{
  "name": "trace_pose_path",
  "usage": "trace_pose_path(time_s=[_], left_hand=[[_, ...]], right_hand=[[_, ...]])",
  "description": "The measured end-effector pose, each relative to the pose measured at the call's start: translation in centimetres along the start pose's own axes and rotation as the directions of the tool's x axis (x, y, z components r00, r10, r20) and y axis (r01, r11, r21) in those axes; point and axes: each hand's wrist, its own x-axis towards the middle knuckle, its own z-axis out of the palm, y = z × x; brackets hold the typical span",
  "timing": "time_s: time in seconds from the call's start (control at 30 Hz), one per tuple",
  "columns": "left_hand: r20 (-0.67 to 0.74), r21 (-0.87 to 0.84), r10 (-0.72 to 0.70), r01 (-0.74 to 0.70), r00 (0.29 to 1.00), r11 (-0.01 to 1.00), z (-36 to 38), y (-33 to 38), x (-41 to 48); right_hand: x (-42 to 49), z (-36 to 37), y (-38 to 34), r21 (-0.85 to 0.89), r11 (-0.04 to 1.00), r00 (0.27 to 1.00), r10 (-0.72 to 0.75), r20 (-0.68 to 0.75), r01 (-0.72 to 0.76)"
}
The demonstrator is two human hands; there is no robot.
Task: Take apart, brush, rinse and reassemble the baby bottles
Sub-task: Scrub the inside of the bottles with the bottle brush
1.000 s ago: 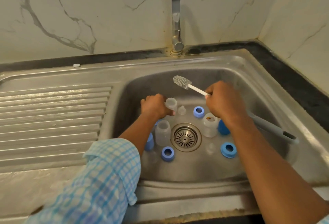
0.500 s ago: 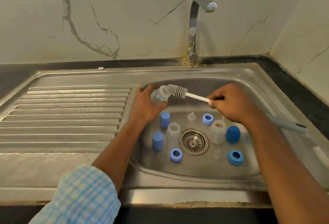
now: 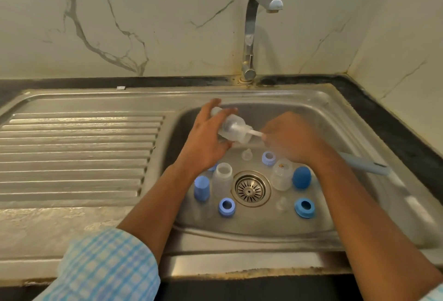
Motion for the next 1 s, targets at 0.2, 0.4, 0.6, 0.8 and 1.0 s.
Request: trace_pose_path(time_s=[0.2, 0.4, 0.6, 0.8, 1.0], left_hand=[[0.095, -0.900, -0.735, 0.373, 0.672, 0.225, -2.0, 1.5, -0.3], [0.276, -0.943, -0.638, 0.330, 0.719, -0.035, -0.5, 2.2, -1.0], [0.304, -0.952, -0.600, 0.263, 0.740, -0.157, -0.8, 1.4, 0.1], [0.221, -0.975, -0.550, 0.173, 0.806, -0.138, -2.8, 0.2, 0.7], [0.175, -0.979, -0.473, 0.100, 0.864, -0.180, -3.5, 0.0, 0.6]], right_hand=[[-0.1, 0.4, -0.7, 0.040, 0.999, 0.995, 0.002, -0.095, 0.002], [-0.5, 1.2, -2.5, 0.022, 0.995, 0.984, -0.089, -0.157, 0.094], [-0.3, 1.9, -3.5, -0.126, 0.987, 0.987, -0.117, -0.112, 0.102], [-0.7, 0.4, -3.4, 0.064, 0.994, 0.995, -0.093, 0.025, 0.091], [-2.5, -1.7, -2.6, 0.238, 0.970, 0.991, -0.073, 0.112, 0.044]])
